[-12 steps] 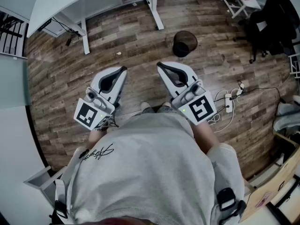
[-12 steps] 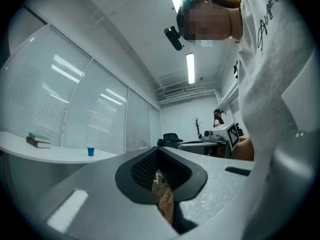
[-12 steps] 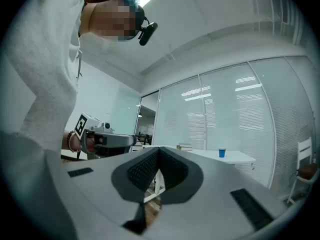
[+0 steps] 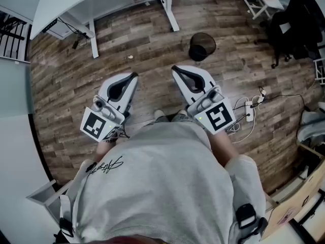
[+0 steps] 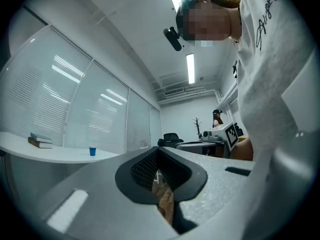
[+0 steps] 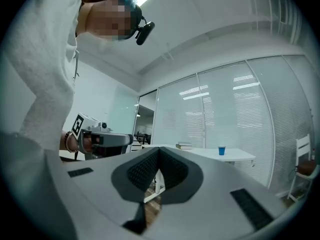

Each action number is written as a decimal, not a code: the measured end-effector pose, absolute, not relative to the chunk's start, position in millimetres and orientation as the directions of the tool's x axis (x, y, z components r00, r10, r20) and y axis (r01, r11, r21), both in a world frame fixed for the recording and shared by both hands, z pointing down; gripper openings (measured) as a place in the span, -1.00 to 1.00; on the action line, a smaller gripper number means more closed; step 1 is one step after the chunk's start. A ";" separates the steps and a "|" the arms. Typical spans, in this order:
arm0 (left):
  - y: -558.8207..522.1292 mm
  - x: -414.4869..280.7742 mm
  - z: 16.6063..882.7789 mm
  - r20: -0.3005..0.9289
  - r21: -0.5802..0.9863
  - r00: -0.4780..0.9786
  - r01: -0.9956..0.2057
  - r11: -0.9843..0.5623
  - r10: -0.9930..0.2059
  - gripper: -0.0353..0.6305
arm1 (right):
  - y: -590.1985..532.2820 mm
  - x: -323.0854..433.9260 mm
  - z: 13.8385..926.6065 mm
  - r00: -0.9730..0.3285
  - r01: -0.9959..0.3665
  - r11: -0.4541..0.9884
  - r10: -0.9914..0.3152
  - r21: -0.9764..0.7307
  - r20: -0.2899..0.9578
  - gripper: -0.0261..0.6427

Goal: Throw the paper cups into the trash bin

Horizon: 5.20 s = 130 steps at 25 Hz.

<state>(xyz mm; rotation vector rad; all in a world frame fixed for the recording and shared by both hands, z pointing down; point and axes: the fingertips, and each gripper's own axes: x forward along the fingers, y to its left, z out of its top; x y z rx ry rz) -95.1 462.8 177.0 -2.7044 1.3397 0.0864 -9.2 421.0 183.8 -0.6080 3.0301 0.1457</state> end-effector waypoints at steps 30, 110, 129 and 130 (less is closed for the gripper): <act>447.7 -144.0 185.9 -0.097 -0.100 0.576 -0.817 -0.568 -0.811 -0.89 | 384.3 -33.5 187.1 -0.890 -0.457 0.880 -0.449 0.132 -0.084 -0.89; 96.9 -189.9 186.3 -0.072 -0.085 0.496 -0.867 -0.490 -0.865 -0.89 | 30.7 -99.6 198.2 -0.952 -0.306 0.950 -0.304 0.058 -0.041 -0.89; -8.5 -255.7 174.0 -0.096 -0.089 0.528 -0.849 -0.521 -0.844 -0.89 | -70.0 -156.8 187.5 -0.938 -0.346 0.932 -0.345 0.110 -0.026 -0.89; -14.9 -259.0 172.6 -0.098 -0.090 0.530 -0.848 -0.522 -0.843 -0.89 | -75.7 -159.7 187.8 -0.937 -0.349 0.931 -0.348 0.112 -0.023 -0.89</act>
